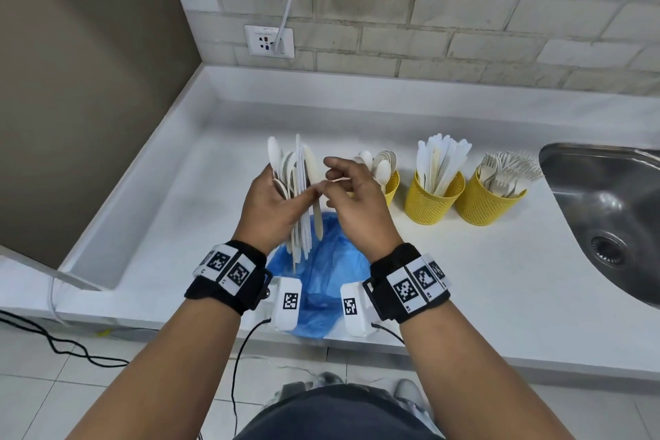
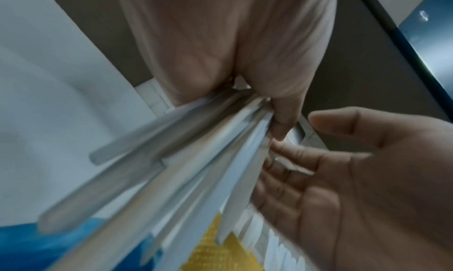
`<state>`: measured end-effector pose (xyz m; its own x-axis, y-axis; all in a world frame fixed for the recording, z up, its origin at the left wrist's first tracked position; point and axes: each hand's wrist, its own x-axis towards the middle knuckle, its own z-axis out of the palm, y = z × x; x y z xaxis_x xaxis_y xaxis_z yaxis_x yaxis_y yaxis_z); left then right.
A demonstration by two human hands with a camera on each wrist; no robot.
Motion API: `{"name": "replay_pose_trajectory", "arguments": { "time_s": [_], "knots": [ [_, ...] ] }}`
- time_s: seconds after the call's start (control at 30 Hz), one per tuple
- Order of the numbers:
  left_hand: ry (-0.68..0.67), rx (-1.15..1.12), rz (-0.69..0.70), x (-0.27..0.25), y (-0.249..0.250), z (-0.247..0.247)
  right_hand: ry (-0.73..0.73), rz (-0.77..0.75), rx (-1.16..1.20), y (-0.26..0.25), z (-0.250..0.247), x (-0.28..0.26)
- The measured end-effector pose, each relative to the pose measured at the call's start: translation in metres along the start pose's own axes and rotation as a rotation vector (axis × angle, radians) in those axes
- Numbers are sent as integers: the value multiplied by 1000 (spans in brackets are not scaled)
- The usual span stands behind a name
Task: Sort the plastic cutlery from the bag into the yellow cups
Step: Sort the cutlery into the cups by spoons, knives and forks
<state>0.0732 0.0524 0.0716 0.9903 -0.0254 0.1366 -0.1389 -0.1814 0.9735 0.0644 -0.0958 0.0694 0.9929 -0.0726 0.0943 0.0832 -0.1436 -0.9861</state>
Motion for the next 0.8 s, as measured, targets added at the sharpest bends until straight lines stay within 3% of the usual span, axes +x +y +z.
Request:
{"name": "replay_pose_trajectory", "arguments": {
  "time_s": [0.13,0.23,0.33,0.43,0.63,0.7,0.8],
  "knots": [
    [-5,-173,5,3,18,0,-280,-16,-127,8,3,-8],
    [-40,-235,11,2,29,7,-384,-13,-7,14,9,-7],
    [-70,-280,-2,-1,35,12,-388,29,116,13,6,-5],
    [-76,-302,-25,-3,38,15,-373,84,74,8,3,-8],
    [-82,-229,24,-7,45,24,-168,109,69,6,11,-17],
    [-158,-288,6,-7,48,22,-151,103,127,2,7,-19],
    [-340,-315,-4,-7,51,22,-248,60,177,-5,-3,-19]
  ]
}}
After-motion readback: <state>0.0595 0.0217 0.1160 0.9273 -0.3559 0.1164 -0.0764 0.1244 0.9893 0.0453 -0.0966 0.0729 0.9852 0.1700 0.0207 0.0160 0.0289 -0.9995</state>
